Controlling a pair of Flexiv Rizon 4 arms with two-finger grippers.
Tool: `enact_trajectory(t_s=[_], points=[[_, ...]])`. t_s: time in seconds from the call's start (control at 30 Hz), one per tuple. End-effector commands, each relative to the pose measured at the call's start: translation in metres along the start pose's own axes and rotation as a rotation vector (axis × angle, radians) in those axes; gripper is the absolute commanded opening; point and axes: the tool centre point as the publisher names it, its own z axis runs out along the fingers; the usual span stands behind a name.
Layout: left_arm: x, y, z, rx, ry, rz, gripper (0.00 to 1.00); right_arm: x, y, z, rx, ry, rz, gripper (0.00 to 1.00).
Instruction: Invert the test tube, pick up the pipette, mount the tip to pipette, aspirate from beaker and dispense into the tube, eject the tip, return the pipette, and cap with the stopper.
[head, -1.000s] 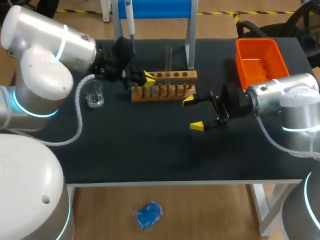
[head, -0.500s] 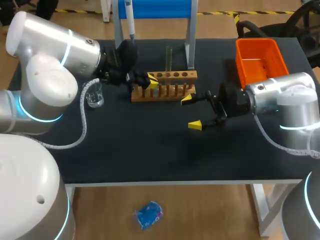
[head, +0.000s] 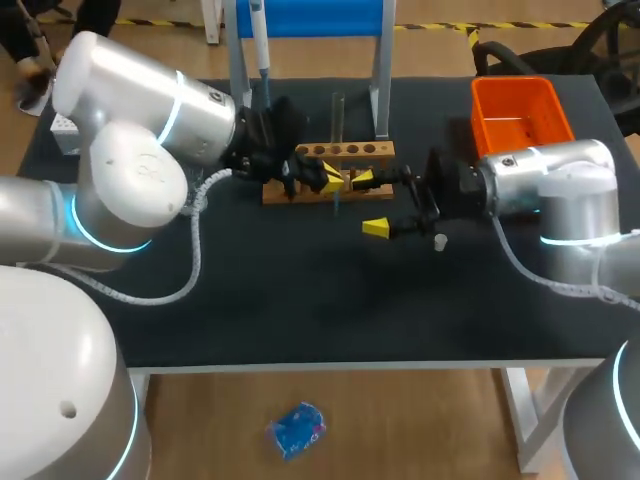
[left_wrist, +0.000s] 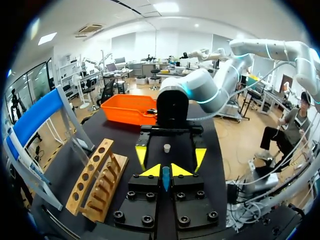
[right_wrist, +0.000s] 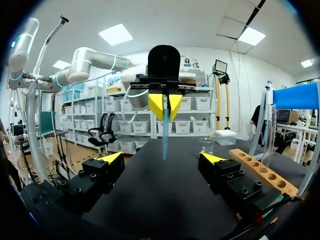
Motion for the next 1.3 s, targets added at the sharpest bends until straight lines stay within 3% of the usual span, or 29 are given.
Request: enact_trajectory(t_s=[0.03, 0.4, 0.47, 0.5, 0.67, 0.77, 1.3], points=[[-0.003, 0.001, 0.012, 0.003, 0.003, -0.001, 0.0, -0.015, -0.004, 0.012, -0.005, 0.022, -0.003, 1.0], [-0.008, 0.002, 0.016, -0.005, 0.001, -0.018, 0.0, -0.014, 0.0, 0.027, 0.001, 0.019, -0.019, 0.98], [-0.009, 0.002, 0.016, -0.009, -0.009, -0.023, 0.0, -0.014, 0.0, 0.029, 0.001, 0.015, -0.022, 0.9], [-0.01, 0.002, 0.016, -0.008, -0.01, -0.024, 0.0, -0.014, 0.0, 0.03, 0.0, 0.015, -0.023, 0.79], [-0.011, 0.003, 0.016, -0.01, -0.013, -0.035, 0.0, -0.014, 0.001, 0.036, 0.007, 0.017, -0.03, 0.67], [-0.012, 0.005, 0.018, -0.02, -0.011, -0.04, 0.0, -0.013, 0.002, 0.038, 0.013, 0.02, -0.035, 0.5], [-0.015, 0.011, 0.018, -0.032, -0.03, -0.067, 0.0, -0.009, 0.002, 0.037, 0.009, 0.027, -0.033, 0.36]])
